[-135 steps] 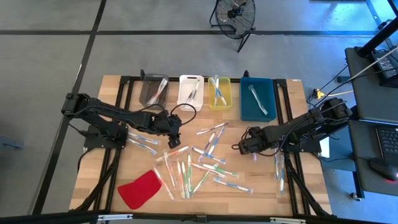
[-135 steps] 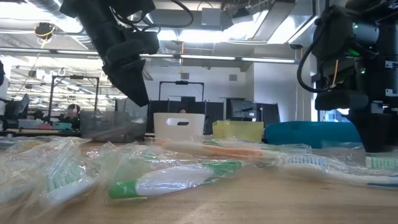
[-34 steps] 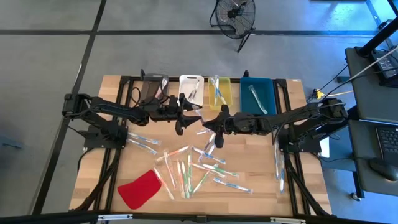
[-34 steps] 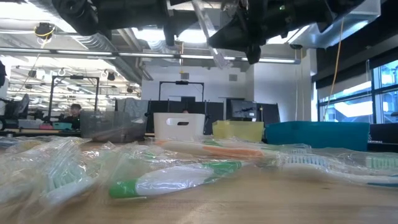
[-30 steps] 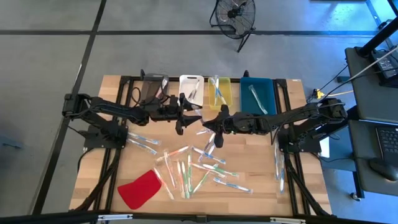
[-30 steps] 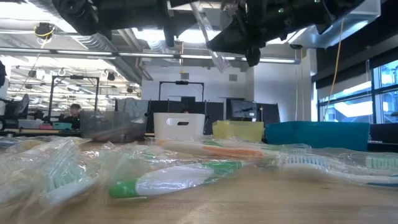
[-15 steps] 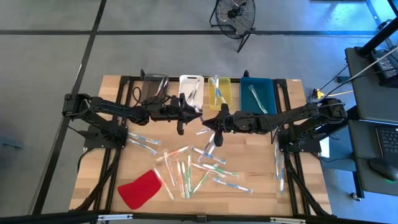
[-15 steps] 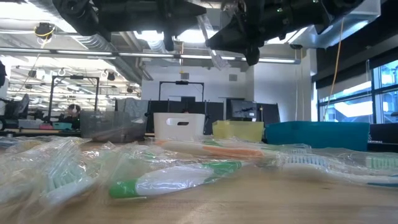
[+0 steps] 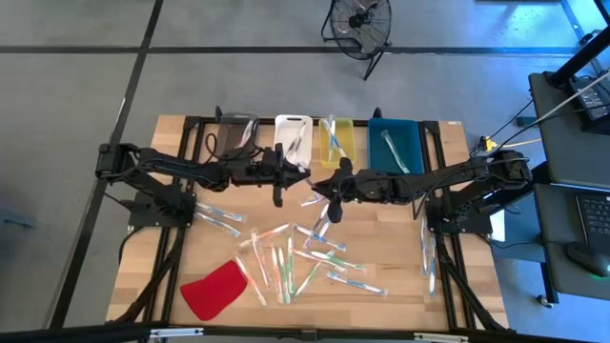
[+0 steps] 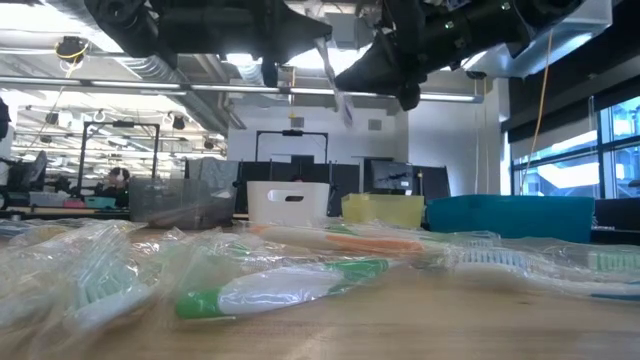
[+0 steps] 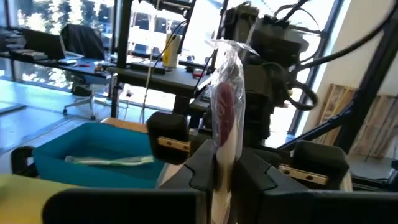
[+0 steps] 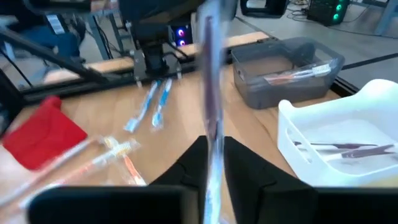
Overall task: Pick & Place Toothbrushes
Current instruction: Put the violet toothbrush into the white bin
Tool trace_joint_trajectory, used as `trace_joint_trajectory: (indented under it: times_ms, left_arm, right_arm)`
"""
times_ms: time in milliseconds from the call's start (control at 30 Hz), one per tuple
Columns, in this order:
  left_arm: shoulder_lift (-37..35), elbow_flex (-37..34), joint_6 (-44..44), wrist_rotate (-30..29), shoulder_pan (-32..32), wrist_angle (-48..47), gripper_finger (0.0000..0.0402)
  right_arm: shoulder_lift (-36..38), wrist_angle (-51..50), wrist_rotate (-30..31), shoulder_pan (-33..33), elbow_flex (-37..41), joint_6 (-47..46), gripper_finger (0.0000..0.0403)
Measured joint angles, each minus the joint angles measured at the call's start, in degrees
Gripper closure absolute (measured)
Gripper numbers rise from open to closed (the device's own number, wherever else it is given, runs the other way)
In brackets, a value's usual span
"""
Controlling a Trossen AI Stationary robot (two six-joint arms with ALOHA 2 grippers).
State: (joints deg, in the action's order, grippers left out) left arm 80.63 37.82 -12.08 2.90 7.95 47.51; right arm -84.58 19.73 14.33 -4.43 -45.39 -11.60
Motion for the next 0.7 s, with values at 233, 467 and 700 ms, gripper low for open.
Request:
trace_joint_trajectory:
  times_ms: [233, 467, 700]
  left_arm:
    - [-0.1, 0.0, -2.6, -0.3, 3.5, -2.6, 0.0379]
    - [-0.2, 1.6, -6.1, 1.2, 8.3, -9.5, 0.0379]
    - [-0.2, 9.7, -4.5, 2.6, 13.1, -25.8, 0.0378]
  right_arm:
    - [0.5, -4.4, -0.2, 0.0, 0.0, 0.1, 0.0258]
    - [2.0, -13.8, -0.3, 0.0, 0.0, -2.1, 0.0199]
    - [2.0, -21.1, -0.4, -0.7, 0.0, -4.5, 0.0173]
